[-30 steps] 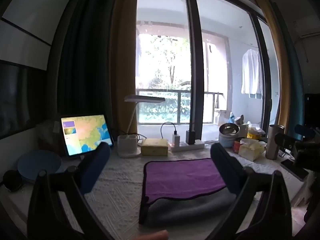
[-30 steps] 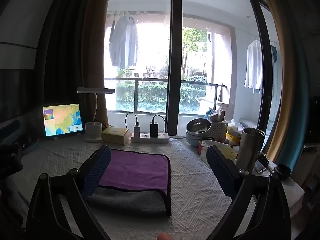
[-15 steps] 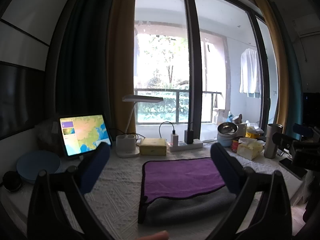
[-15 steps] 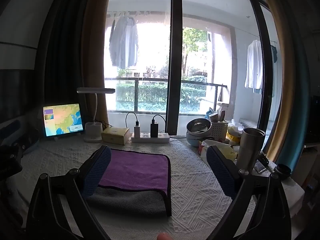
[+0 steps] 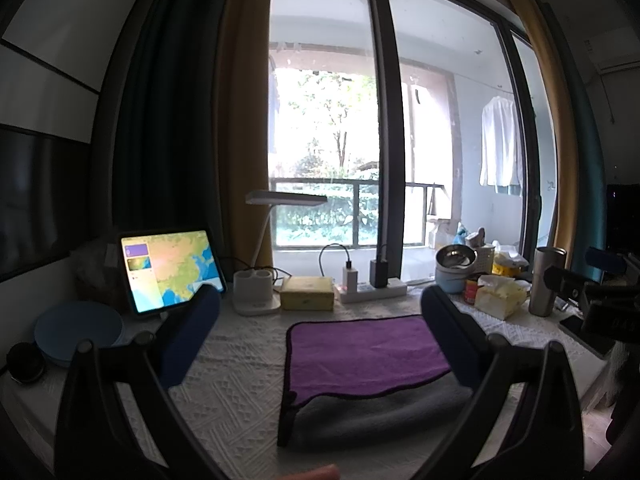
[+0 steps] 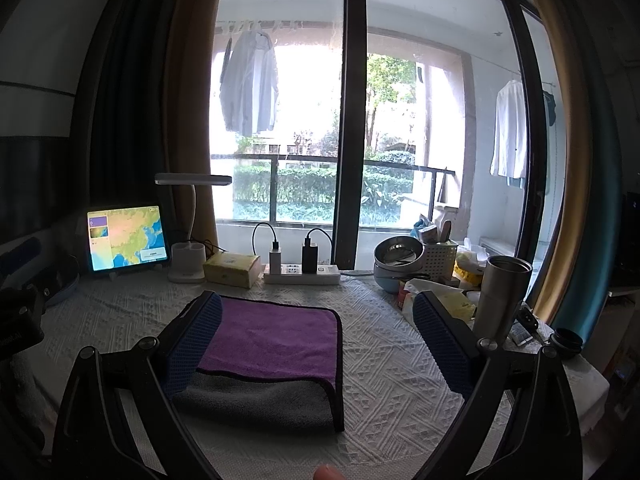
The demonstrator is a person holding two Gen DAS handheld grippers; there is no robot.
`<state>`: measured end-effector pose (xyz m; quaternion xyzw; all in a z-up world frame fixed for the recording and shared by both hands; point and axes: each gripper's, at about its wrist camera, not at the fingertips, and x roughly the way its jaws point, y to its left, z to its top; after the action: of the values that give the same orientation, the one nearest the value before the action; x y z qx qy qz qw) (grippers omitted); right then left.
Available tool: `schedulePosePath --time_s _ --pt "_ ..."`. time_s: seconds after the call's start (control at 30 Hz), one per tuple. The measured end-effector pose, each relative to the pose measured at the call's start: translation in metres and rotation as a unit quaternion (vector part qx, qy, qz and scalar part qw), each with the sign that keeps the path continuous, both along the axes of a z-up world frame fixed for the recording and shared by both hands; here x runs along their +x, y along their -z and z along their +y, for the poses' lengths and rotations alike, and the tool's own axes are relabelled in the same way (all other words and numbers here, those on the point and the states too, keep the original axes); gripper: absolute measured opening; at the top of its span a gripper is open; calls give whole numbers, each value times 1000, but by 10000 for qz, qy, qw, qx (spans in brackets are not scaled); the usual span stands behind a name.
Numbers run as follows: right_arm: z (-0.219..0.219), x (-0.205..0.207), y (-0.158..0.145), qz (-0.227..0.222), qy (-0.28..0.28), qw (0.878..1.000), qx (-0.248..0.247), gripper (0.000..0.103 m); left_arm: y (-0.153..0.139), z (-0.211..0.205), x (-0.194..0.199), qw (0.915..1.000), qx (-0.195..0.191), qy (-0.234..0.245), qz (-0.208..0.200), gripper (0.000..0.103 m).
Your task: Fold towel
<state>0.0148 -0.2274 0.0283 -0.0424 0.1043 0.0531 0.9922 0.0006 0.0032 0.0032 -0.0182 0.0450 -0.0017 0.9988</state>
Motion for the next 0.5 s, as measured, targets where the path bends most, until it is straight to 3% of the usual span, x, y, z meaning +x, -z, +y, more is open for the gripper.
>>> schedulePosePath --time_s 0.5 --pt "1 1 1 4 -1 10000 1 99 0 -1 -1 10000 7 -4 -4 101"
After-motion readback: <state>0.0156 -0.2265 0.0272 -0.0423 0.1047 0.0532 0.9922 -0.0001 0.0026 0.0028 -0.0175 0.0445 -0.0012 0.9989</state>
